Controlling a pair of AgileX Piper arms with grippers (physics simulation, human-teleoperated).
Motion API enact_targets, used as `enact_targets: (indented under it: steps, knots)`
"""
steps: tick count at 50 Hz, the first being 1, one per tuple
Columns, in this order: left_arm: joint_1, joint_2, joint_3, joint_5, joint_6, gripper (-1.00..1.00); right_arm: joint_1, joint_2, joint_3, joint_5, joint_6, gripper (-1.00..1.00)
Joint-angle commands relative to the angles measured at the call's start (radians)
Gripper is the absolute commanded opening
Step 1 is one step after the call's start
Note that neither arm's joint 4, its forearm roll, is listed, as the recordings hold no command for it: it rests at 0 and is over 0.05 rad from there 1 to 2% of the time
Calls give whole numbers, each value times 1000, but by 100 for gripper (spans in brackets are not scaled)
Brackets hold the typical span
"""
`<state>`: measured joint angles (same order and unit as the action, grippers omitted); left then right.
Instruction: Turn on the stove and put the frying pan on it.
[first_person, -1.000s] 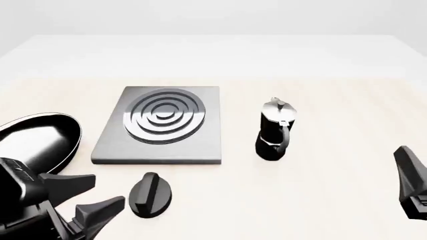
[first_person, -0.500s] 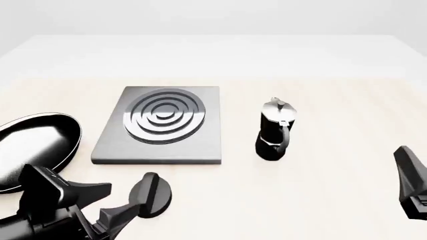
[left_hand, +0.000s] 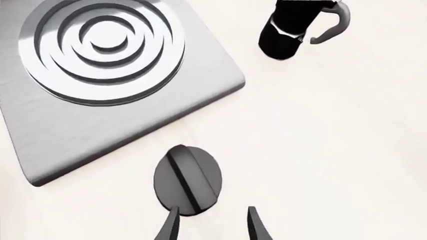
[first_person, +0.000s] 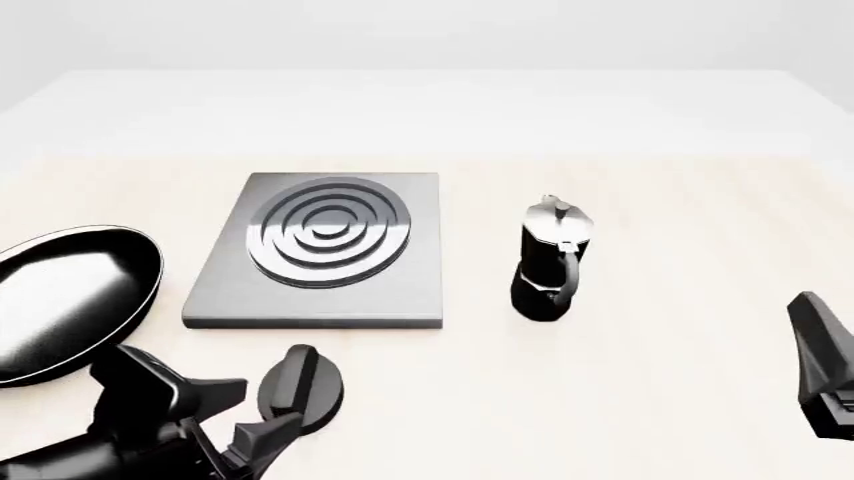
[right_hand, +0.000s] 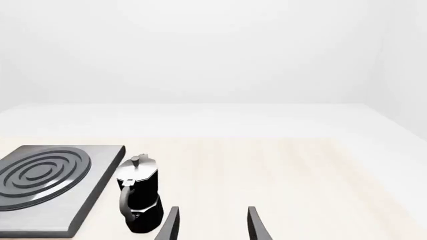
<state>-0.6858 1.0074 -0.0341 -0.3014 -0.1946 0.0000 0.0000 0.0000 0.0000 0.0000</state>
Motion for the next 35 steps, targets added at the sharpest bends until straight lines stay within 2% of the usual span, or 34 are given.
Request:
enact_targets:
  steps: [1, 8, 17, 27, 35]
  knots:
    - [-3, 156, 27, -167, -12, 100, 0, 0, 0, 0, 0, 100]
    - [6, 219, 31, -234, -13, 100, 0, 0, 0, 0, 0, 100]
    - [-9, 377, 34, -385, -35, 100, 0, 0, 0, 0, 0, 100]
    - [-34, 423, 34, -436, -59, 100, 0, 0, 0, 0, 0, 100]
    - [-86, 474, 33, -493, -92, 100, 0, 0, 0, 0, 0, 100]
